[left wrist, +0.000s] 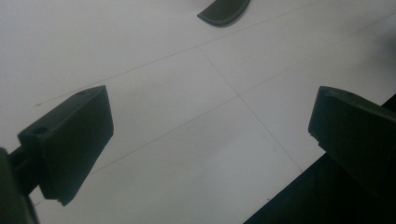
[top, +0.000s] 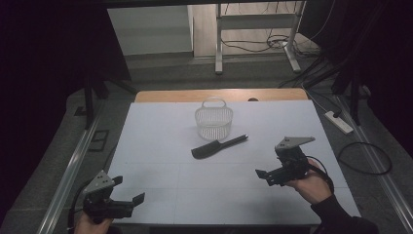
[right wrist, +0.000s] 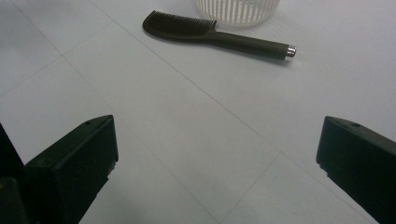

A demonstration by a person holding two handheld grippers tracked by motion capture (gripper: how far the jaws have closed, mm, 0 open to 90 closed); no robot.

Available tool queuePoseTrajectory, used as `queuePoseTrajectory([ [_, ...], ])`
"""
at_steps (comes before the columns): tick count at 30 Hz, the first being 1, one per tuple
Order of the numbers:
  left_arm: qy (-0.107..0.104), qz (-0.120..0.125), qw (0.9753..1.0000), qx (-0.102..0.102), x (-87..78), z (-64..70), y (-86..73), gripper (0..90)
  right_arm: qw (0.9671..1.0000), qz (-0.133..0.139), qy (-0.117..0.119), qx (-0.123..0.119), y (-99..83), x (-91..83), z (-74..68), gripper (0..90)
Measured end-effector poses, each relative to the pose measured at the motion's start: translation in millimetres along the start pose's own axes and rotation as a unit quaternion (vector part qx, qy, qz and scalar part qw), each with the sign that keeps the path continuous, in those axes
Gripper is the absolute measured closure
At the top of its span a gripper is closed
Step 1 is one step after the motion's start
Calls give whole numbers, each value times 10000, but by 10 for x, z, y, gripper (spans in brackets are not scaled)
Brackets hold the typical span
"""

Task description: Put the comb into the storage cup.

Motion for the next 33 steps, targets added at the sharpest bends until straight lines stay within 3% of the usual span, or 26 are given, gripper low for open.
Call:
queuePoseTrajectory([
  [13, 41, -145, 9998, 118, 56, -5, 31, 3, 9999, -17, 61, -92, 144, 91, -2, 0],
  [33, -80, -135, 9998, 104, 57, -4, 23, 13, 9995, -264, 98, 112, 329, 299, 68, 0],
])
Point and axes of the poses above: each handheld gripper's, and its own axes: x roughly forward along the jaws, y roughly out of its top, z roughly to its right, the point moved 8 cm from there along x, roughly forward along the jaws, and after that the axes turned 15 degrees about -z, right-handed, at the moved point
